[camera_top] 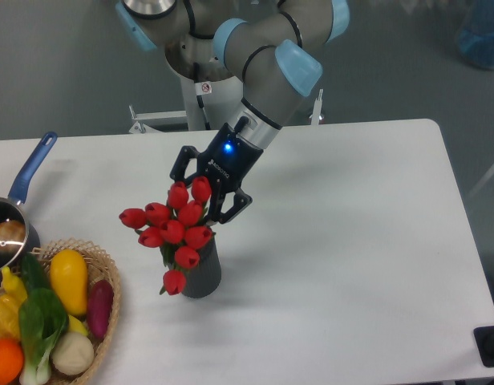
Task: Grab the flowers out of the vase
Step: 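Lower the gripper onto the tulip stems and close around them, then lift the gripped tulips straight up out of the grey vase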
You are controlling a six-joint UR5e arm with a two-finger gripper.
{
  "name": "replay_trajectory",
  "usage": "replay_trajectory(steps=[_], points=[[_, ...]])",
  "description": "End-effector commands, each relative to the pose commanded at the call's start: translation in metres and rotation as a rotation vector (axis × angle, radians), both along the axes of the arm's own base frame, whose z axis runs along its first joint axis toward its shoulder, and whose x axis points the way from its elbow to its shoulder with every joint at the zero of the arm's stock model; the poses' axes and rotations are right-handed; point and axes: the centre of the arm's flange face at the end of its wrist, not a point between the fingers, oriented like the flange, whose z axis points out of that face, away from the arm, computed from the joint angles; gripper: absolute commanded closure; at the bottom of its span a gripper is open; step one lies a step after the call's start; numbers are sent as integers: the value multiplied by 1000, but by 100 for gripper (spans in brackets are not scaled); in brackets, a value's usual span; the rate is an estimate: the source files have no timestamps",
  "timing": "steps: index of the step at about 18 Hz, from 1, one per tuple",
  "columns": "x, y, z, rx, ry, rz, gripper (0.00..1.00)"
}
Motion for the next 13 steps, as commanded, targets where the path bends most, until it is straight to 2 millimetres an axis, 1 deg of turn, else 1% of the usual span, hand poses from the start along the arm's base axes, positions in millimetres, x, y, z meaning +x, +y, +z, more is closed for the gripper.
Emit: replay_trajectory(steps=[3,5,8,13], points=[[-5,-3,14,15,8,20,100],[-10,-4,30,31,12,42,100],[-13,-5,52,52,12,69,100],[-3,-8,88,111,25,72,100]])
